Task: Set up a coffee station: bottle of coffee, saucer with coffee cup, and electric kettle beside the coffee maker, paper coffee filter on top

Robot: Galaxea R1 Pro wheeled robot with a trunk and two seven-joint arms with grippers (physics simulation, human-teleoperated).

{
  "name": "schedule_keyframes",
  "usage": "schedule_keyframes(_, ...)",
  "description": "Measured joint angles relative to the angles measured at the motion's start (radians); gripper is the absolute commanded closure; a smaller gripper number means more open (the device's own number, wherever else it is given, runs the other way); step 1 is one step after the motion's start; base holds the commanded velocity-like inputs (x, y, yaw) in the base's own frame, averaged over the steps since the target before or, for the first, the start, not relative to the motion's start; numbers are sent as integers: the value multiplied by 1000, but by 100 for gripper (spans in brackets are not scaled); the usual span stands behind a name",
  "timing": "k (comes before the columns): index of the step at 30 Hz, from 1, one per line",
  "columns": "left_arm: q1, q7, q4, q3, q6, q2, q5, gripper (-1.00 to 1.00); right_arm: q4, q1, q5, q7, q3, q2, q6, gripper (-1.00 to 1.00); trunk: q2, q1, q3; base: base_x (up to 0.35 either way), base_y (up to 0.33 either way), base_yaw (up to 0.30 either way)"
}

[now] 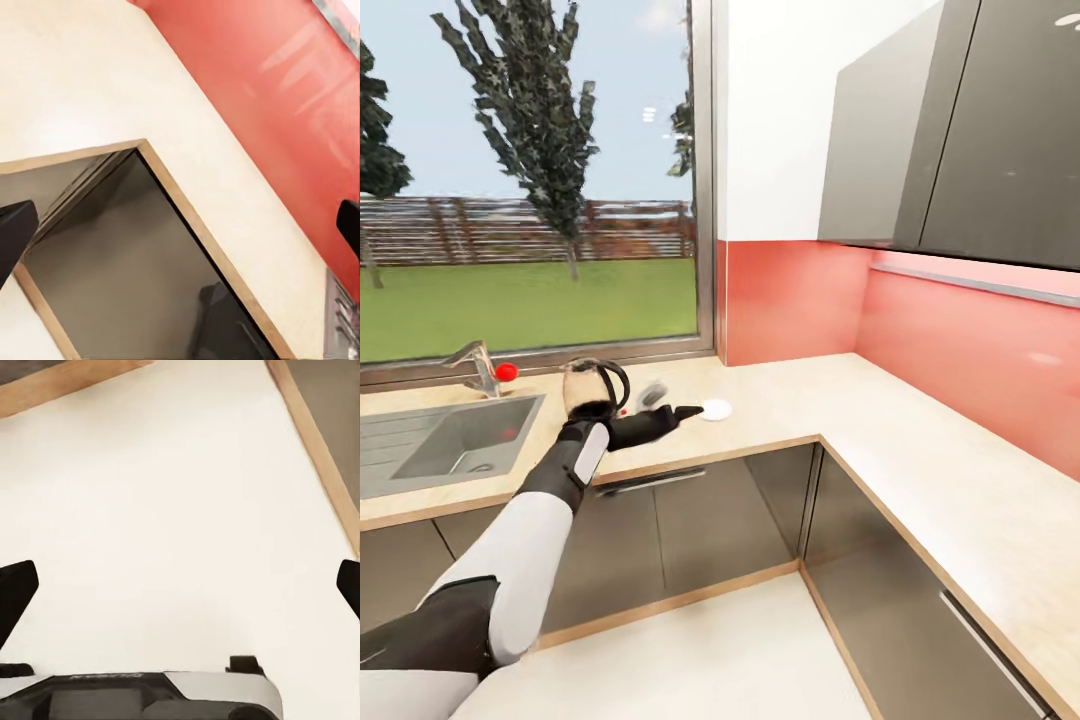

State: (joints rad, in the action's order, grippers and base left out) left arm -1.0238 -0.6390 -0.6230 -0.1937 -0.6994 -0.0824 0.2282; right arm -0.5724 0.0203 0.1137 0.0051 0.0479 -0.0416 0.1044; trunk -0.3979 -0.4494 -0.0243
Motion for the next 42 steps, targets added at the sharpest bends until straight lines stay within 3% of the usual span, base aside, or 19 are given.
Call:
schedule_keyframes(1, -12, 0, 0, -1, -12, 2, 12, -100, -68, 0, 1, 0, 3, 0, -31, -100, 0, 0, 0, 0, 0, 0)
schedule_keyframes(3, -28, 3, 0, -3, -34, 12, 30, -100, -348, 1, 6, 10, 7, -1, -196, -100, 0, 0, 0, 0, 0, 0)
schedule_keyframes(5, -27, 3, 1, -4, -38, 22, 31, -100, -495, 2, 10, 31, 7, -1, -310, -100, 0, 0, 0, 0, 0, 0)
schedule_keyframes(6, -20, 1, 2, -5, -42, 58, 30, -100, -644, 14, 46, 50, 5, -1, -453, -100, 1, 0, 0, 0, 0, 0)
schedule_keyframes(7, -19, 1, 2, -5, -44, 66, 32, -100, -835, 27, 78, 51, 5, -1, -473, -100, 0, 0, 0, 0, 0, 0)
schedule_keyframes(8, -18, 1, 2, -4, -44, 70, 33, -100, -874, 45, 115, 50, 3, 0, -489, -100, 0, 0, 0, 0, 0, 0)
schedule_keyframes(9, -17, 0, 2, -3, -46, 75, 31, -100, -897, 86, 182, 49, -5, 2, -516, -100, 0, 0, 0, 0, 0, 0)
schedule_keyframes(14, -16, 0, 2, 2, -56, 79, 29, -100, -916, 204, 329, 47, -50, 7, -625, -100, 0, 0, 0, 0, 0, 0)
schedule_keyframes(20, -14, 0, 1, 3, -56, 80, 27, -100, -915, 377, 398, 43, -90, 9, -711, -100, 0, 0, 0, 0, 0, 0)
schedule_keyframes(28, -14, 0, 0, 2, -51, 81, 30, -100, -883, 491, 514, 33, -94, 9, -776, -100, 0, 0, 0, 30, 0, 0)
schedule_keyframes(42, -12, 0, 13, -1, -52, 81, 31, -100, -832, 500, 524, 32, -87, 7, -793, -100, 0, 1, 0, 320, 0, 0)
